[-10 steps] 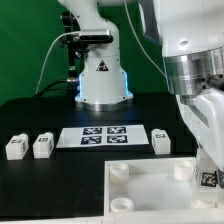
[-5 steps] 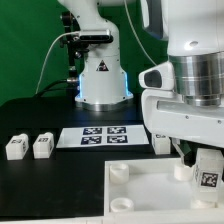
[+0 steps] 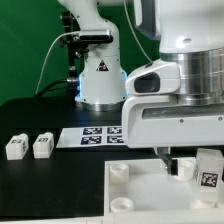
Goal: Assemble one leg
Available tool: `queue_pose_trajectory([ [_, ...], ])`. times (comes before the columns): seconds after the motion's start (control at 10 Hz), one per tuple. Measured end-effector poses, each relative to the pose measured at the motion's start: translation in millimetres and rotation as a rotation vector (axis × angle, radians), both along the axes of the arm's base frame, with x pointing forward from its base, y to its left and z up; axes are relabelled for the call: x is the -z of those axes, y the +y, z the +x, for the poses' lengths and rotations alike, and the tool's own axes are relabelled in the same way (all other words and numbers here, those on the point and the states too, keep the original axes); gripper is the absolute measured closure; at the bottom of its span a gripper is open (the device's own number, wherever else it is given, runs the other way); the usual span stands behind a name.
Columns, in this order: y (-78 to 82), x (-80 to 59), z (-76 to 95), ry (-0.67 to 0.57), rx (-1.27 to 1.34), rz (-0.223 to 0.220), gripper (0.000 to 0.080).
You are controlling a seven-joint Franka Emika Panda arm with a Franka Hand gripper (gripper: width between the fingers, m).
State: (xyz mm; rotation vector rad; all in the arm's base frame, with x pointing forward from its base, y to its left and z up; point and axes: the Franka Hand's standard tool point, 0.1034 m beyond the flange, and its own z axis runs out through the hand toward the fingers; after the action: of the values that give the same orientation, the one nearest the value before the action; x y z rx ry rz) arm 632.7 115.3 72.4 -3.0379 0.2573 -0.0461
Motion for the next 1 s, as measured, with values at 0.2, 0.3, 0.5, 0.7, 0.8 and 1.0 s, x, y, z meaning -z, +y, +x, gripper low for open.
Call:
queue_pose_trajectory([
  [0.2, 1.4, 0.0, -0.2, 0.005, 0.053, 0.003, 0.0419],
  [0.3, 1.2, 0.0, -0.2, 0.005, 0.048, 0.003, 0.0509],
  [0.5, 0.6, 0.0, 0.0, 0.025, 0.264, 0.019, 0.0509],
  [0.7, -1.9, 0.8, 0.9, 0.048, 0.500, 0.048, 0.0509],
  [0.8, -3.9, 1.0, 0.9, 0.067, 0.639, 0.076, 0.0509],
  [1.0, -4.6, 1.3, -0.8, 0.121, 0.956, 0.128, 0.0508],
])
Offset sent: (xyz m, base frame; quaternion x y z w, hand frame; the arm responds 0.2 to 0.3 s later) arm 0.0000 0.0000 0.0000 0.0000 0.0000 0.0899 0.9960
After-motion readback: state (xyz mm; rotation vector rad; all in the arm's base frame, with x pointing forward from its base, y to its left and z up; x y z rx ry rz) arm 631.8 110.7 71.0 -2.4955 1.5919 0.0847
